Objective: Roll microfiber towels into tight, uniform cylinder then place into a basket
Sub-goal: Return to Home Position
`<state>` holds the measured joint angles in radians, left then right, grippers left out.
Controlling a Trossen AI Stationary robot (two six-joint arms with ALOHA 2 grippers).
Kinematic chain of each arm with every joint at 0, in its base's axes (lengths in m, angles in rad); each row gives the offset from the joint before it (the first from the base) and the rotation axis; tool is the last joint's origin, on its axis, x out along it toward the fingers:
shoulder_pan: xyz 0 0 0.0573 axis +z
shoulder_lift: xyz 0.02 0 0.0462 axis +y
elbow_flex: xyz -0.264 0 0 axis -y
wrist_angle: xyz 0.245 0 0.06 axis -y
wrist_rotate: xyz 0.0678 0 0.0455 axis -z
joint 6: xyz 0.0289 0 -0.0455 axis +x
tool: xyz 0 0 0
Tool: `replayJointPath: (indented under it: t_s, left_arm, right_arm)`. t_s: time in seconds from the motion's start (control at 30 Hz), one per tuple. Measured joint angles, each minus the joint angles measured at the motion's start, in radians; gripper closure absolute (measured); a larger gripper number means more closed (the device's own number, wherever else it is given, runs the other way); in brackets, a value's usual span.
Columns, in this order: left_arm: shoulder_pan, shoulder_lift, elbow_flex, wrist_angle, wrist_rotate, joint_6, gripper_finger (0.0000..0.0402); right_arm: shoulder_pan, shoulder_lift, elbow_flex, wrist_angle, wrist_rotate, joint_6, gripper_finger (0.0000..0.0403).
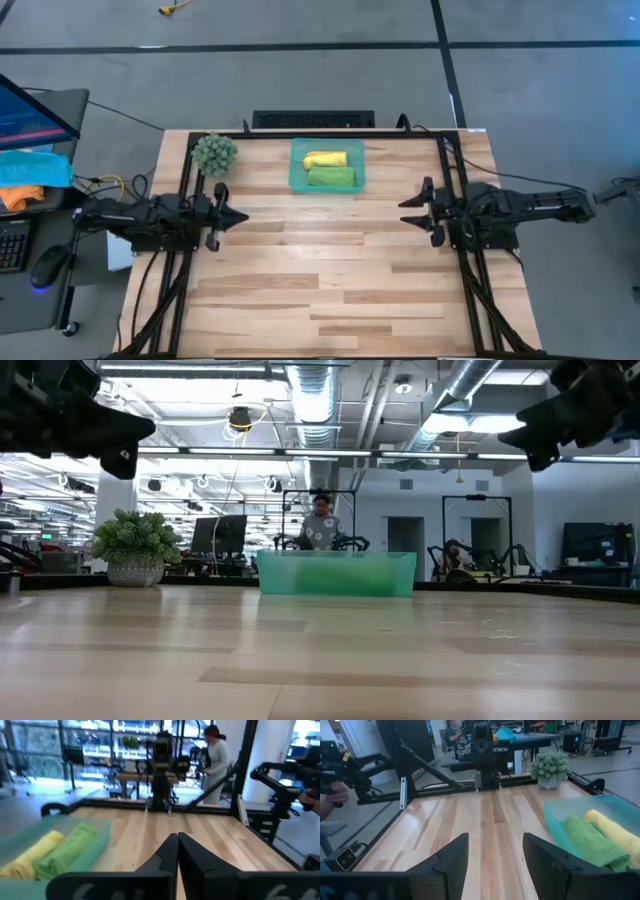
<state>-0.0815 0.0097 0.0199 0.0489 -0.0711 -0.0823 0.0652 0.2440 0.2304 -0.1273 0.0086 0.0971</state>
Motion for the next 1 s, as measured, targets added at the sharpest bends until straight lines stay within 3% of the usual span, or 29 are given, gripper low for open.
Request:
replayJointPath:
  t_s: [0.33,0.47,1.0]
  left_arm:
    - [0.0,-0.006,-0.009,0.033,-0.007,0.015,0.0401]
    - [0.0,-0.005,-0.01,-0.002,-0.029,-0.003,0.0401]
    - [0.0,0.003,-0.011,-0.005,-0.023,-0.008,0.0401]
  right_arm:
    - [-0.004,-0.129,-0.224,0.183,0.001,0.002,0.0193]
    - [-0.018,-0.132,-0.224,0.162,0.043,0.052,0.0193]
    - [-0.028,-0.134,-0.224,0.147,0.045,0.061,0.0193]
